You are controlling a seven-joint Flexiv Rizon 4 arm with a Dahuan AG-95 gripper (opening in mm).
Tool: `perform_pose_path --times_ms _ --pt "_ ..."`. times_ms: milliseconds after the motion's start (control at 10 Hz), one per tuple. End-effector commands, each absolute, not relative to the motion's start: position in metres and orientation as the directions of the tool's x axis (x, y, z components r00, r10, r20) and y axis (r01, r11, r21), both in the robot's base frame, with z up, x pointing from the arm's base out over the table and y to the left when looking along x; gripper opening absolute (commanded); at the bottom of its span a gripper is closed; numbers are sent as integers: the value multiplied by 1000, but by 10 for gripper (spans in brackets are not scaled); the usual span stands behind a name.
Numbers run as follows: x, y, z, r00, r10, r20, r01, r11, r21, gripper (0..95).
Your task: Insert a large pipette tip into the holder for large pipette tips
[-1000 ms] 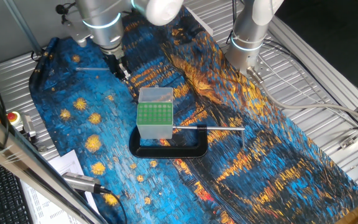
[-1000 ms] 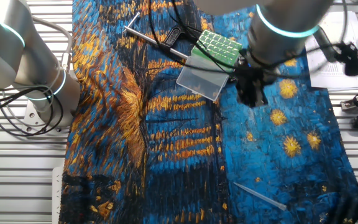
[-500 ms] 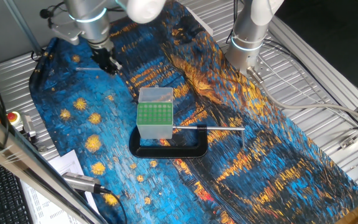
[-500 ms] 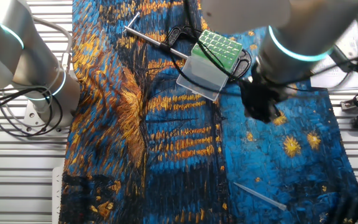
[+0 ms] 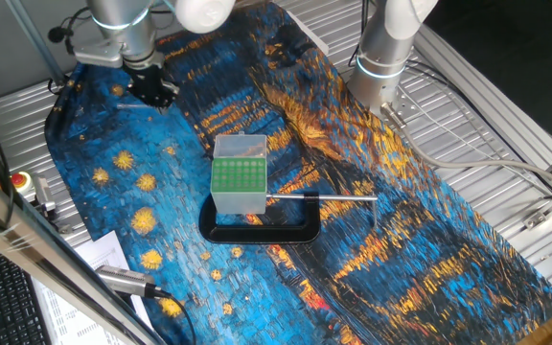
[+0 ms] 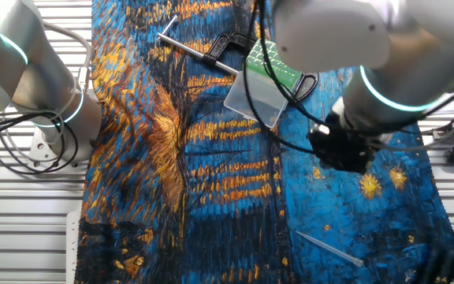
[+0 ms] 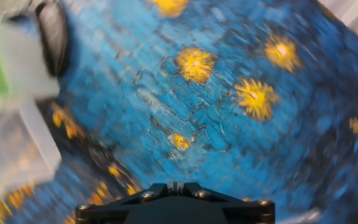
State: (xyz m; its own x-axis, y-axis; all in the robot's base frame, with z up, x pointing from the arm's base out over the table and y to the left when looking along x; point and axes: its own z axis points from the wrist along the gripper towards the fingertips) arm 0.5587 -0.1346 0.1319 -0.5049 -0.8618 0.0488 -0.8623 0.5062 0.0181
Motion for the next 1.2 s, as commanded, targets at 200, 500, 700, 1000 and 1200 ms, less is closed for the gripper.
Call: perform_pose_path --times_ms 200,500,700,1000,1200 --pt "566 -146 123 -95 -995 35 -995 95 6 0" --pt "567 -146 122 55 -998 32 -998 -54 13 0" --pt "567 -146 122 66 -997 34 -997 -65 28 0" --pt "567 -146 120 59 -997 53 -998 -58 26 0" --pt "567 -146 120 47 -997 59 -999 -47 -10 0"
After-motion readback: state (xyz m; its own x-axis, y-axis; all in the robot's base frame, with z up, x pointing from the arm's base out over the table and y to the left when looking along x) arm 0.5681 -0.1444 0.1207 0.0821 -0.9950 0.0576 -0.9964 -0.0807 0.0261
